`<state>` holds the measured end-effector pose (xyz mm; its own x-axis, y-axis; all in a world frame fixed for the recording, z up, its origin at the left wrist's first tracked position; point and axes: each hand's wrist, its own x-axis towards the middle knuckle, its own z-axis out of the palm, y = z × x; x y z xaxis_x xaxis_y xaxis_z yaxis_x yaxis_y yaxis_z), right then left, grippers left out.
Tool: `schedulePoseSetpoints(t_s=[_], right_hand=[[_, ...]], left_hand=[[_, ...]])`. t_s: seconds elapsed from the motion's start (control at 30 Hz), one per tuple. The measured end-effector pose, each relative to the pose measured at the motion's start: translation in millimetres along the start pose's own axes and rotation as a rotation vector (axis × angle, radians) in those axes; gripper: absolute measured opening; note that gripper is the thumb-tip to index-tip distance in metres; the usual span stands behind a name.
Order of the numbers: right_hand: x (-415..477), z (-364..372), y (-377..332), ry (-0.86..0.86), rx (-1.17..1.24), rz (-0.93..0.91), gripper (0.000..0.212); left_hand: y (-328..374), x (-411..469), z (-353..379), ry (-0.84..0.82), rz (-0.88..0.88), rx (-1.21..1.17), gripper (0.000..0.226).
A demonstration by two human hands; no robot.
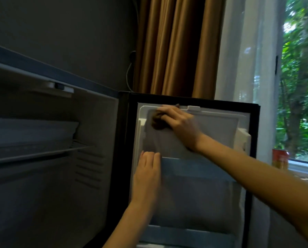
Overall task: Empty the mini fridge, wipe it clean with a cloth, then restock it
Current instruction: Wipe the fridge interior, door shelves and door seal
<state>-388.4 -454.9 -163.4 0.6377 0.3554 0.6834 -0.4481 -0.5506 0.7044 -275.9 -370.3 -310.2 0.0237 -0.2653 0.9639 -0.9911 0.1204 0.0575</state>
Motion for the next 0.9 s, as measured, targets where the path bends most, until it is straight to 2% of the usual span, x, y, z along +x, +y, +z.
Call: schedulePoseSetpoints(t_s=[0.13,0.2,0.27,0.37,0.43,0.6,0.7,0.77,0.83,0.9], right_hand=[[26.6,22.4,-18.5,0.06,0.065,0.055,0.019],[13.2,15.4,-7.6,0.021,0.029,0.001,0.02],[-8.9,0.3,13.6,-0.033,-0.031,-0.042,0.021],[-50.5,-35.8,39.5,-0.122,-0.166,-0.02,0.015],[-76.0,-61.2,50.0,-0.197,-0.275,0.085,0.009],[-103.2,-81.1,48.7,-0.316,-0.409,0.493,0.024],[-105.5,-53.6,23.6,-0.279,-0.238,0.846,0.035],[-97.1,-35.8,3.8,-0.138,-0.057,1.015,0.043],[-79.7,-21.6,-9.3,0.05,0.071,0.911,0.043],[-55.2,-11.0,-10.0,0.082,0.242,0.73,0.049]], left_hand=[[-2.3,1.2,4.2,-0.001,0.016,0.077,0.043],[-0.6,0.8,2.3,0.005,0.019,0.067,0.042],[1.7,2.1,-2.7,-0.028,0.006,0.02,0.05],[6.3,3.3,-10.3,-0.099,-0.041,-0.037,0.059],[9.3,4.9,-13.4,-0.144,-0.075,-0.069,0.057],[17.6,9.5,-13.4,-0.176,-0.088,-0.099,0.058],[20.8,12.5,-14.0,-0.176,-0.057,-0.061,0.069],[18.5,12.3,-9.8,-0.17,-0.032,-0.025,0.072],[15.1,10.1,-3.7,-0.131,-0.006,0.052,0.059],[11.4,9.0,0.8,-0.098,0.009,0.126,0.045]])
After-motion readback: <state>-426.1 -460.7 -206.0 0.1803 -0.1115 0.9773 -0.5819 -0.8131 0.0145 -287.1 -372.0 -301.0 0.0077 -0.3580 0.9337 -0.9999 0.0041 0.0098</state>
